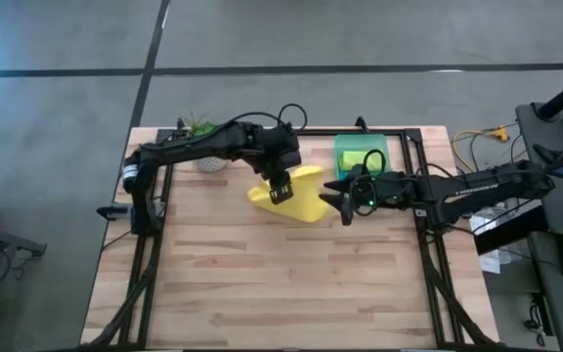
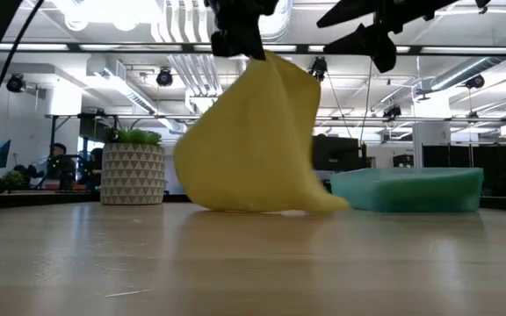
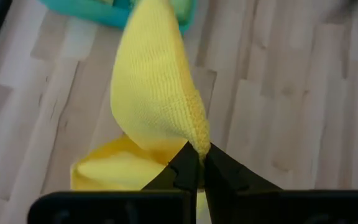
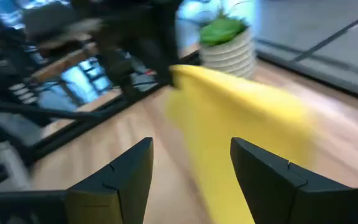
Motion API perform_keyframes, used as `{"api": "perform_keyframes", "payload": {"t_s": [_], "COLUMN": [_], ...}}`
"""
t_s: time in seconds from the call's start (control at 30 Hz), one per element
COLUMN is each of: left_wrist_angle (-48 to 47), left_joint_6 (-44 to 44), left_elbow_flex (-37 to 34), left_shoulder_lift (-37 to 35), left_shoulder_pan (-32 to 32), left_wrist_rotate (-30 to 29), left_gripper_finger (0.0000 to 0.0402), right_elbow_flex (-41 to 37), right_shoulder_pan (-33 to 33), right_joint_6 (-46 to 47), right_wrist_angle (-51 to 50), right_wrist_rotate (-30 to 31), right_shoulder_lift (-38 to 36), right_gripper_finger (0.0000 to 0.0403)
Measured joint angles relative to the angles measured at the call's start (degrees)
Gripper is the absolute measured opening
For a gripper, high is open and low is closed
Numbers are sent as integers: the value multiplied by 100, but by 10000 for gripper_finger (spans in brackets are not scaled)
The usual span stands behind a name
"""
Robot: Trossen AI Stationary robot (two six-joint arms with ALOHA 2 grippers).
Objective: Fold microfiber towels
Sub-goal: Fold the yellow towel
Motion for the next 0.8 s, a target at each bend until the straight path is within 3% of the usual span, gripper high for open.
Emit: {"api": "perform_keyframes", "payload": {"t_s": [0.27, 0.43, 0.63, 0.8], "left_wrist_angle": [-2, 21, 123, 399], "left_joint_6": [-5, -12, -48, -282], "left_elbow_flex": [0, 0, 17, 24], "left_shoulder_lift": [-295, -405, -621, -837], "left_shoulder_pan": [-245, -391, -514, -568], "left_wrist_rotate": [-203, -207, -176, -147], "left_gripper_finger": [0, 0, 0, 0], "right_elbow_flex": [-9, -13, -20, -20], "right_shoulder_pan": [-21, -41, -54, -57], "right_joint_6": [-42, -42, 28, -122], "right_wrist_angle": [-492, -424, -309, 523], "right_wrist_rotate": [708, 559, 511, 516], "right_shoulder_lift": [2, 53, 274, 614], "right_gripper_finger": [210, 218, 257, 282]}}
